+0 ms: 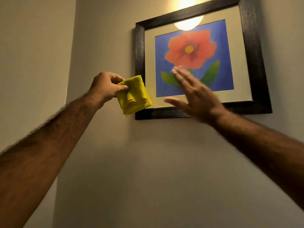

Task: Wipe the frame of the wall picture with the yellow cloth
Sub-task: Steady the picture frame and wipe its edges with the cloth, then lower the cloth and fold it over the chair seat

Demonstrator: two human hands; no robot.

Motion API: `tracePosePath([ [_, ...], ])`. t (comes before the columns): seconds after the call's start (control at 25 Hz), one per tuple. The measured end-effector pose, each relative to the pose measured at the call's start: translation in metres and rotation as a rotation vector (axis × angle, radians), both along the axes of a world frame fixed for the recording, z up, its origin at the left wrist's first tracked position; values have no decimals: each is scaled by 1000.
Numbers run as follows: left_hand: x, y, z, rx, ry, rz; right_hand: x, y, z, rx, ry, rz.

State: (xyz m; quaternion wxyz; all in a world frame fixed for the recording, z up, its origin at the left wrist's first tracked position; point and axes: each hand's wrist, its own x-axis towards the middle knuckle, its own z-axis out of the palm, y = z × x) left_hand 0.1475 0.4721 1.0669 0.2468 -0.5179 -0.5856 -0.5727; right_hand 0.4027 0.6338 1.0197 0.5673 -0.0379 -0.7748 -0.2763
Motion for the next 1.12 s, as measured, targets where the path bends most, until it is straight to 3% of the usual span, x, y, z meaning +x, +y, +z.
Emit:
tracePosePath([
  [0.16, -12, -27, -27, -98, -48, -78, -90, -67, -31, -643, -134, 461],
  [0.24, -27, -48, -45, -140, -102, -101, -122, -81, -42, -935, -171, 542],
  [0.36, -57, -83, -76, -186, -205, -115, -164, -94, -65, -1212, -219, 679],
  [0.48, -89, -117, -117, -189, -373, -182, -201, -111, -93, -1379, -309, 822],
  [0.64, -128, -168, -208, -223, -769, -292, -253, -148, -145, -1578, -440, 947],
  [0.76, -151, -205, -288, -104, -978, -347, -291, -176, -195, -1714, -525, 1011],
  [0.88, -168, -242, -352, -8, -1066, -255, -325, -201, -248, -1790, -682, 988],
  [1.12, -196, -324, -483, -38, -1260, -46, -399, -252, -382, -1950, -919, 798],
])
